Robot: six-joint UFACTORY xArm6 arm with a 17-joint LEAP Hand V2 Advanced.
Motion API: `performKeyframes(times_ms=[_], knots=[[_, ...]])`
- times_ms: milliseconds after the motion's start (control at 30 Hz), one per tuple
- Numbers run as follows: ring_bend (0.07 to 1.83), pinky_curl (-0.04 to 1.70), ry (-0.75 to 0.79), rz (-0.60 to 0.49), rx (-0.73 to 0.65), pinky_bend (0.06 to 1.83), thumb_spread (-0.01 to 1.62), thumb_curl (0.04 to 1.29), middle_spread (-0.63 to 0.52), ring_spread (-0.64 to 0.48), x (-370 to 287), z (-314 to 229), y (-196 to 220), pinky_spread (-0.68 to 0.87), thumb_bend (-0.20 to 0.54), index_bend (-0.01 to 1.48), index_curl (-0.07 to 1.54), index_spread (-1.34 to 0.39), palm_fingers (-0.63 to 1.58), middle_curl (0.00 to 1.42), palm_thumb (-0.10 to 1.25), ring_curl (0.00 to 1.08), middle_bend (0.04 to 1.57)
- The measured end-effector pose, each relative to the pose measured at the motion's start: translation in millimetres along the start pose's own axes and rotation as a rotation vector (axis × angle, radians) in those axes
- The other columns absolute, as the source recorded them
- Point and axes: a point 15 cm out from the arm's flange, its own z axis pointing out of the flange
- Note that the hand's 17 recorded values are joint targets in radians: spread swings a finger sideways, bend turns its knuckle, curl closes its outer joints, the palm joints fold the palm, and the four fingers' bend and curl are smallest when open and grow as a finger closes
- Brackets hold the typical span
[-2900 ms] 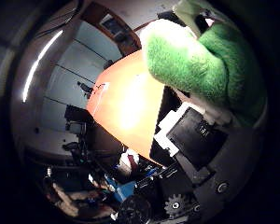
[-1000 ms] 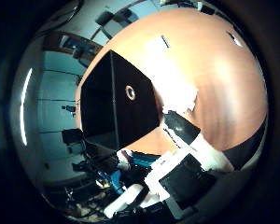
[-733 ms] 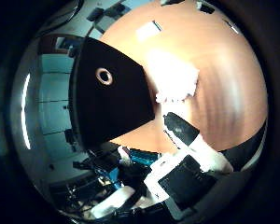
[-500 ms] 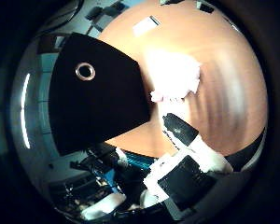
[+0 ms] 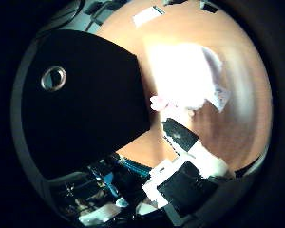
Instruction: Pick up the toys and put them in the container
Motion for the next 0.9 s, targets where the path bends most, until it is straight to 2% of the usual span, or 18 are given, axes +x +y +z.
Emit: performKeyframes(times_ms=[467,600,700,800,900], knots=[[0.28,0.3,-0.017,-0.028,-0.09,0.36,1.05,0.34,0.06,0.21,-23.8,54.0,-13.5,0.44,-0.024,0.16,0.28,-0.28,0.16,0.32,0.72,0.25,0.2],[0.37,0.3,-0.02,-0.047,-0.118,0.39,1.05,0.34,0.02,0.17,-33.3,65.1,-13.2,0.42,-0.023,0.16,0.27,-0.27,0.29,0.32,0.71,0.26,0.2],[0.45,0.29,-0.017,-0.055,-0.128,0.39,1.05,0.34,-0.08,0.01,-35.7,68.6,-12.5,0.34,-0.022,0.18,0.29,-0.28,0.49,0.36,0.71,0.28,0.28],[0.57,0.28,-0.014,-0.063,-0.139,0.41,1.05,0.34,-0.18,-0.15,-36.6,72.7,-11.6,0.19,-0.02,0.19,0.31,-0.31,0.65,0.4,0.73,0.31,0.36],[0.66,0.27,-0.013,-0.075,-0.155,0.47,1.04,0.34,-0.25,-0.26,-39.5,78.7,-10.5,0.0,-0.019,0.2,0.35,-0.35,0.8,0.45,0.75,0.35,0.44]])
